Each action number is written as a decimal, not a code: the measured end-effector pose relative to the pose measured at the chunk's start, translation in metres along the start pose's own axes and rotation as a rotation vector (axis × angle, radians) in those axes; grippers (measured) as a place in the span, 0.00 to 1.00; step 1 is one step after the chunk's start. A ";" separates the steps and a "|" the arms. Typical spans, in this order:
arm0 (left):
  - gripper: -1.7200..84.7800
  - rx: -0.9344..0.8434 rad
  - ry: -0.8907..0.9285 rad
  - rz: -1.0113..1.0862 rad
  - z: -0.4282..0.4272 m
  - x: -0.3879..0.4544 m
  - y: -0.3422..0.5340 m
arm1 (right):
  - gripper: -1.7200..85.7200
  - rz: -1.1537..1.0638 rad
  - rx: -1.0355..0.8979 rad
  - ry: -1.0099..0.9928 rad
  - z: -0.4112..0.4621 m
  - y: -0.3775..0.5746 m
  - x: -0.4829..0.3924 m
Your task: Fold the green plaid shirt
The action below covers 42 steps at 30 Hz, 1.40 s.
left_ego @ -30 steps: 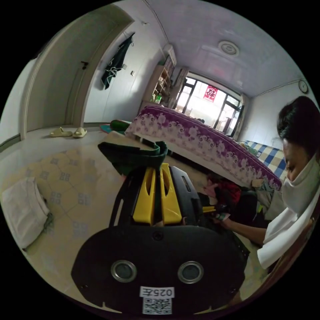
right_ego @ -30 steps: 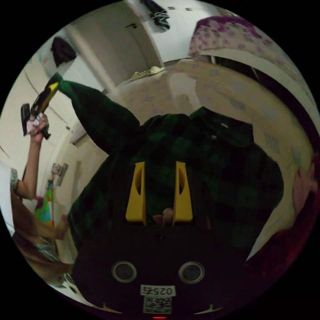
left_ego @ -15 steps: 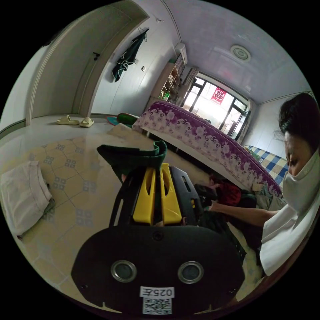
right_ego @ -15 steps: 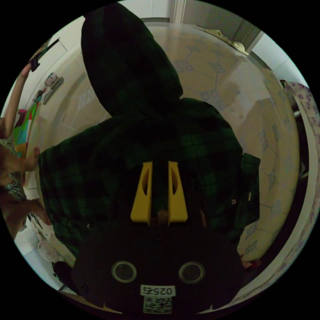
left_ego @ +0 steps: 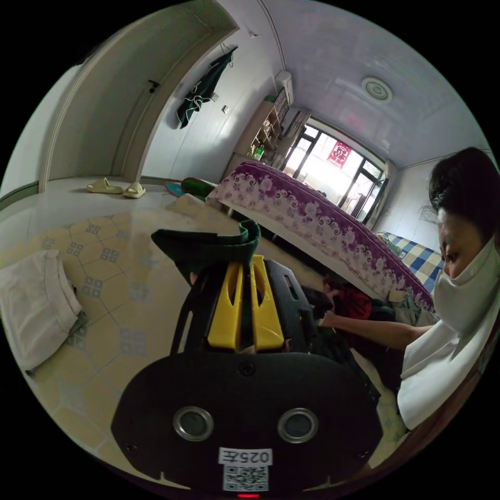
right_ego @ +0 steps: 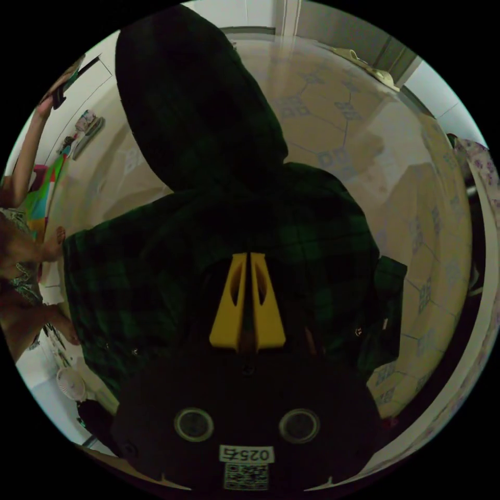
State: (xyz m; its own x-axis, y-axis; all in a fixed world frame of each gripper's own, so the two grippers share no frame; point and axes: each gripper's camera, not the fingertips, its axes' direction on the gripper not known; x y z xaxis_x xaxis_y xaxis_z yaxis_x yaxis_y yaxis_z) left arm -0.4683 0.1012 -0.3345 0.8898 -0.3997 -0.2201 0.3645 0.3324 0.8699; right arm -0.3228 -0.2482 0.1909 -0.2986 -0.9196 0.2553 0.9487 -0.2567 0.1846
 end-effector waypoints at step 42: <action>0.00 0.031 0.159 0.112 0.062 0.140 -0.008 | 0.06 0.642 -0.234 0.036 -0.023 0.340 0.126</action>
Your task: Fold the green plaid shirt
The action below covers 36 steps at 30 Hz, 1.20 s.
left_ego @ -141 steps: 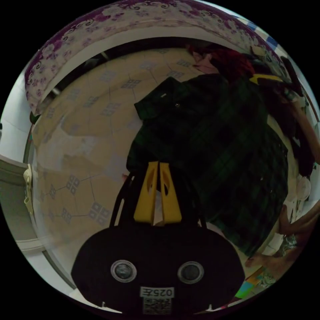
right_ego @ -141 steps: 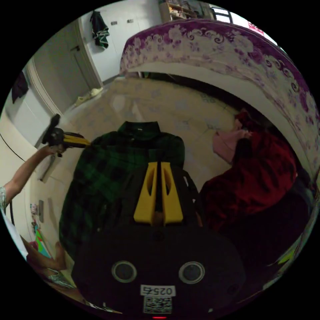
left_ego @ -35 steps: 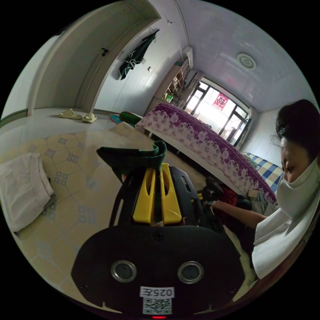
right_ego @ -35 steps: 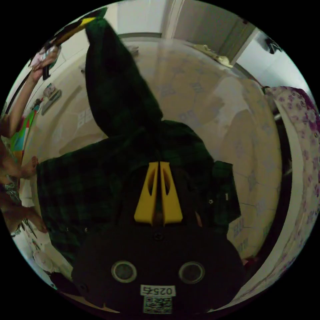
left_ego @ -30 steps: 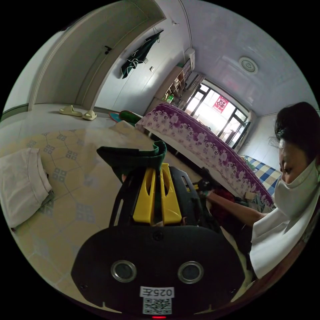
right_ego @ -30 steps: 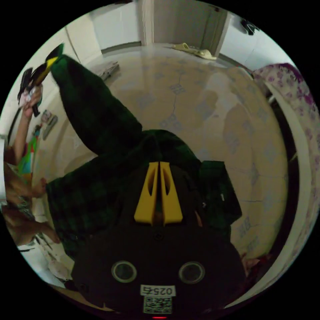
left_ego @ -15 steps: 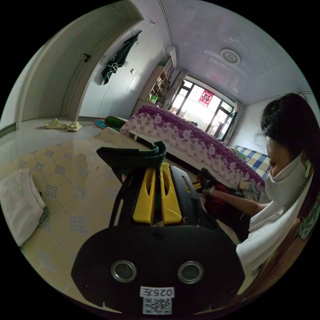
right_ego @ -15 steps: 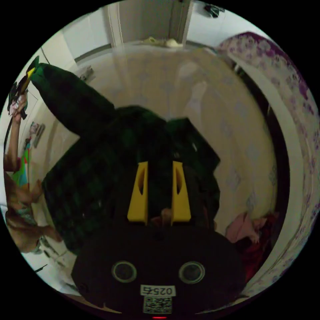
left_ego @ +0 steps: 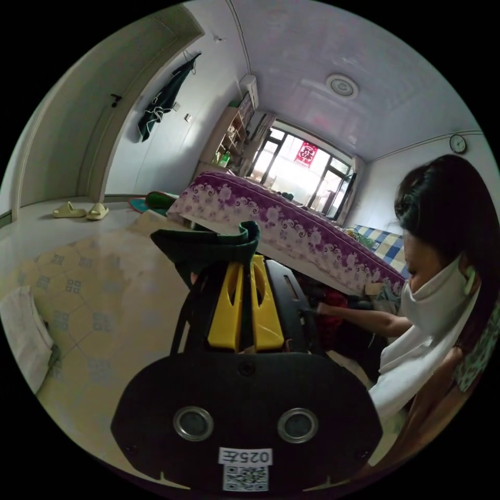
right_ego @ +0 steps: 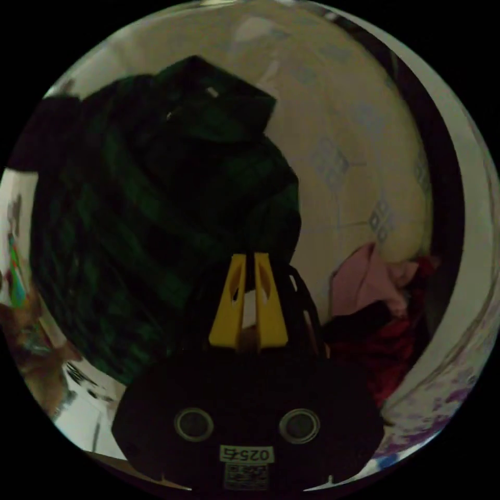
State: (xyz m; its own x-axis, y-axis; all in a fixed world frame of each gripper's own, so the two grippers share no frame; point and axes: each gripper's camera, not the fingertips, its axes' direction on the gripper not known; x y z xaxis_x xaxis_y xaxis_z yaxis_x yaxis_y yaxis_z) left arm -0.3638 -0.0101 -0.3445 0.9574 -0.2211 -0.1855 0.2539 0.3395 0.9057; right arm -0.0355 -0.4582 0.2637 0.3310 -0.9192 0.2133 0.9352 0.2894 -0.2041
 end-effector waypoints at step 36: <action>0.09 -1.043 -0.239 0.505 0.335 0.100 0.277 | 0.15 0.496 0.541 -0.455 0.062 0.294 0.047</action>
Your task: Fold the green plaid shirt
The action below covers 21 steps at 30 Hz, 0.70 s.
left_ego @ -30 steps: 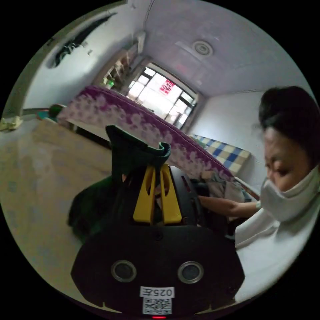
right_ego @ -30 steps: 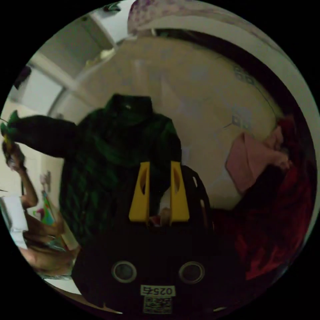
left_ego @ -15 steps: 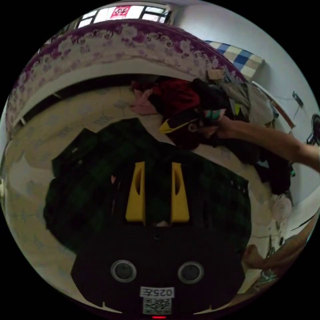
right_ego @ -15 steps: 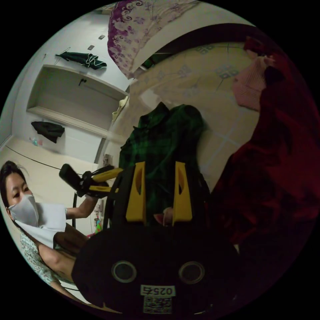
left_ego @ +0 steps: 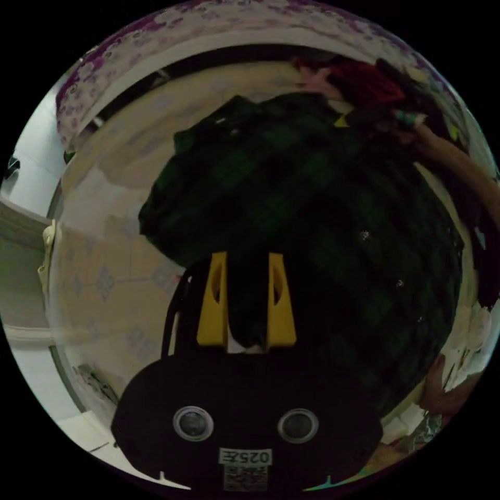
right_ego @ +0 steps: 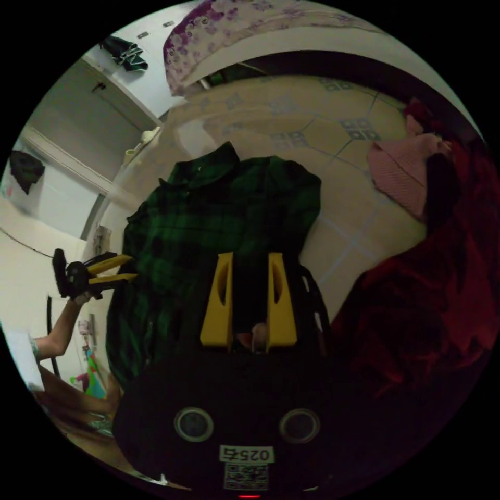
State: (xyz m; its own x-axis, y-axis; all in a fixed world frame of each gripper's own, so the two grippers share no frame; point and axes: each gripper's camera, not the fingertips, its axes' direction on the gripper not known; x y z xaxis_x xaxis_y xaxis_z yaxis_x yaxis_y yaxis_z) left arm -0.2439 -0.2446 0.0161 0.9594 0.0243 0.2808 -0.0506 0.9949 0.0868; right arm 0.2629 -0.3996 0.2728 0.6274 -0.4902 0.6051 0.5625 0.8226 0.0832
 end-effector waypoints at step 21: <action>0.14 -0.186 0.579 -0.654 -0.048 0.003 0.345 | 0.20 0.258 -0.161 0.054 -0.144 0.365 0.020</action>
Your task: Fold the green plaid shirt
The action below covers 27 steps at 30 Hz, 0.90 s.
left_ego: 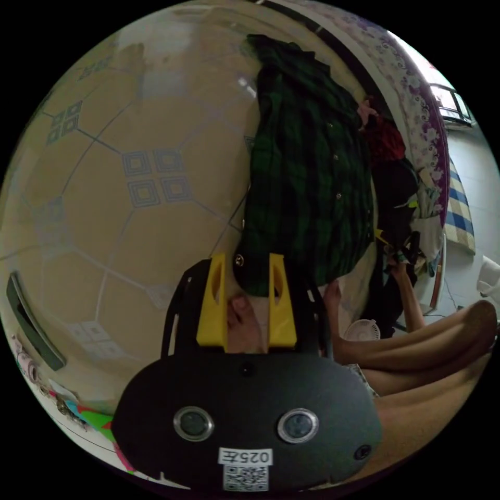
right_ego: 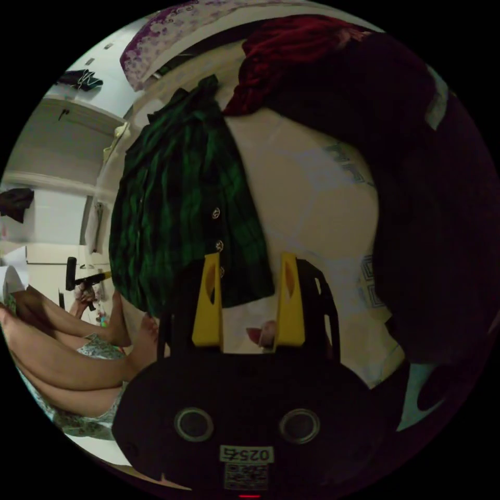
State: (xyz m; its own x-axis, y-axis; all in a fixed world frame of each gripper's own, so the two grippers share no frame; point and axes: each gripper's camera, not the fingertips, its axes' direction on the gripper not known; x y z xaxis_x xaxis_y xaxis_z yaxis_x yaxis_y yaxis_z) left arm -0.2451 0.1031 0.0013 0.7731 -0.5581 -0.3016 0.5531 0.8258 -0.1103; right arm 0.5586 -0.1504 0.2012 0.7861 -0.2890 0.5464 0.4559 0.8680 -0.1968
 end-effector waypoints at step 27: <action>0.00 -0.009 0.080 0.001 -0.179 -0.100 0.010 | 0.01 -0.078 -0.106 -0.073 -0.081 0.061 -0.060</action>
State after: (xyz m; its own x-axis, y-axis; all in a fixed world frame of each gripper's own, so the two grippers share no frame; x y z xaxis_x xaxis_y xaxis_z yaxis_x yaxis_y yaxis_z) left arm -0.3725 0.1814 -0.1387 0.7460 -0.5497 -0.3759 0.5496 0.8270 -0.1186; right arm 0.5733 -0.1132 0.0905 0.7161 -0.3201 0.6202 0.5587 0.7955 -0.2345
